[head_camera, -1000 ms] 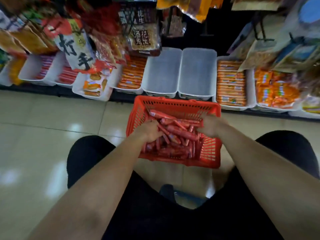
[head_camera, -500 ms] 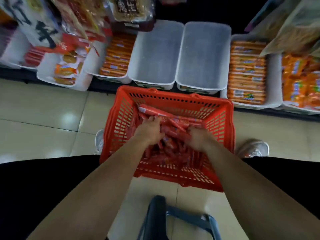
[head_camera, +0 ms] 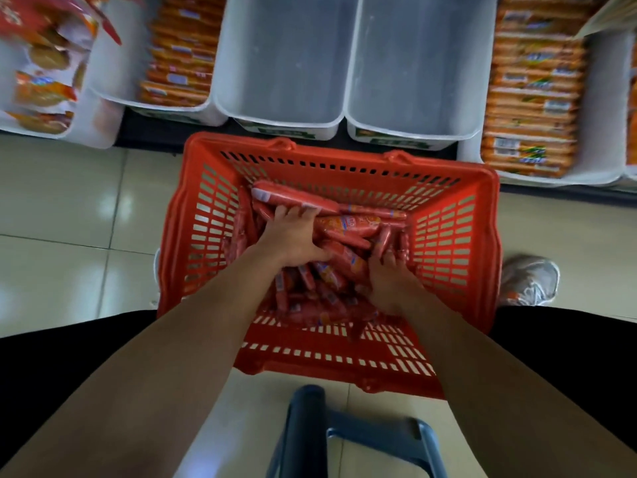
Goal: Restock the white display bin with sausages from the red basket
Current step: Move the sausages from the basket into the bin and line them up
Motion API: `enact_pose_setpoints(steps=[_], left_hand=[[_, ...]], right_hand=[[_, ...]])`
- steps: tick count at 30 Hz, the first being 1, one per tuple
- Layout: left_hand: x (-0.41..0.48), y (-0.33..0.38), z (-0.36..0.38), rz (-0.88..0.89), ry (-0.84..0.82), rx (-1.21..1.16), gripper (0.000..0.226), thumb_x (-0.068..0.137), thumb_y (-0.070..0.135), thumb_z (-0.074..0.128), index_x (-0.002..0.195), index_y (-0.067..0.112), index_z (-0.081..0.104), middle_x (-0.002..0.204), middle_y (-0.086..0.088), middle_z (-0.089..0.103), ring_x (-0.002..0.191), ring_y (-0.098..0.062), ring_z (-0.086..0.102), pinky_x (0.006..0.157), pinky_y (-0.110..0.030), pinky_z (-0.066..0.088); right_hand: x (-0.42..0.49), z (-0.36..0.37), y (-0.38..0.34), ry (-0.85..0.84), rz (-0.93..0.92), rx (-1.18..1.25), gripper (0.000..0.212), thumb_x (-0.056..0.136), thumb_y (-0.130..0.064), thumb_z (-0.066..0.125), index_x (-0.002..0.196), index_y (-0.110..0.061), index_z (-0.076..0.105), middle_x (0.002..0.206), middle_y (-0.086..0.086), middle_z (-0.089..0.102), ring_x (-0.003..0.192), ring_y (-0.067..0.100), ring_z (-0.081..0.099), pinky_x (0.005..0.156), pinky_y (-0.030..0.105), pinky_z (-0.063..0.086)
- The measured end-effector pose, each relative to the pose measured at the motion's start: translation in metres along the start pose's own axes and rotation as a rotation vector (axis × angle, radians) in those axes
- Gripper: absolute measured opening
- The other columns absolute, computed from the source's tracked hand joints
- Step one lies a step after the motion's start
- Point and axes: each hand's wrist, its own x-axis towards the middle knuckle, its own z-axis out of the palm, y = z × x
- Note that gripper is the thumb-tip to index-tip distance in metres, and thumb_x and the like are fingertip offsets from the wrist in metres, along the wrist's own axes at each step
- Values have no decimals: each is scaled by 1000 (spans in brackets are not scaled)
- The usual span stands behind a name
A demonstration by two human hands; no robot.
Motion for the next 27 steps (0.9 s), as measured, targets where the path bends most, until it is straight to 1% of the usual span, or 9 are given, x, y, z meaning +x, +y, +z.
enact_pose_setpoints(steps=[2, 6, 8, 11, 14, 16, 18, 22, 27], left_hand=[[-2, 3, 1, 20, -64, 26, 95, 71, 75, 66, 149, 29, 36, 150, -8, 39, 133, -33, 33, 111, -49, 34], [-13, 14, 7, 0, -48, -132, 70, 82, 56, 72, 138, 20, 50, 138, -9, 48, 126, -29, 49, 106, -41, 42], [-18, 16, 5, -13, -32, -187, 55, 85, 44, 75, 128, 16, 55, 130, -9, 52, 114, -27, 55, 97, -38, 46], [-27, 13, -10, -40, -60, -306, 34, 86, 36, 74, 109, 14, 62, 114, -6, 61, 96, -20, 60, 85, -35, 49], [-42, 1, -33, -108, -90, -255, 40, 82, 44, 73, 107, 15, 63, 105, -2, 63, 94, -20, 60, 81, -34, 48], [-56, -10, -44, -148, -97, -170, 44, 76, 46, 75, 105, 17, 63, 103, -3, 65, 90, -21, 60, 73, -31, 43], [-70, -16, -46, -203, -130, -145, 46, 74, 42, 77, 107, 17, 58, 106, -5, 66, 89, -21, 61, 73, -30, 44], [-85, -13, -23, -301, -145, -162, 82, 75, 42, 79, 139, 13, 36, 132, -13, 57, 120, -32, 56, 96, -38, 46], [-79, 7, 5, -232, -120, -162, 90, 73, 58, 74, 143, 24, 29, 130, -7, 61, 115, -30, 61, 96, -42, 48]], right_hand=[[-8, 2, 10, -25, 34, 51, 95, 93, -51, 59, 158, -10, 3, 164, 21, 7, 145, 43, 25, 115, 49, 32], [-25, -4, 26, -47, 32, 76, 95, 92, -50, 61, 158, -12, 4, 148, 18, 47, 128, 34, 52, 102, 37, 41], [-34, -7, 26, -56, 5, 76, 95, 92, -54, 59, 159, -15, 3, 143, 15, 53, 124, 33, 55, 99, 36, 41], [-45, -12, 21, -31, -3, 169, 85, 90, -63, 55, 154, -17, 24, 139, 11, 56, 118, 30, 58, 96, 36, 45], [-49, -22, 12, 18, 3, 238, 68, 91, -60, 56, 138, -12, 49, 131, 15, 61, 113, 30, 60, 92, 36, 47], [-52, -30, 3, 60, 18, 224, 64, 90, -57, 58, 133, -10, 54, 130, 17, 62, 114, 33, 60, 94, 37, 48], [-56, -34, -5, 78, 47, 227, 62, 91, -56, 59, 131, -8, 54, 130, 18, 61, 114, 34, 60, 93, 37, 48], [-62, -33, -17, 111, 81, 297, 63, 93, -55, 57, 135, -9, 48, 131, 17, 60, 117, 35, 59, 95, 37, 46], [-55, -23, -23, 113, 118, 399, 68, 95, -53, 53, 146, -12, 35, 134, 17, 59, 118, 37, 58, 100, 41, 47]])
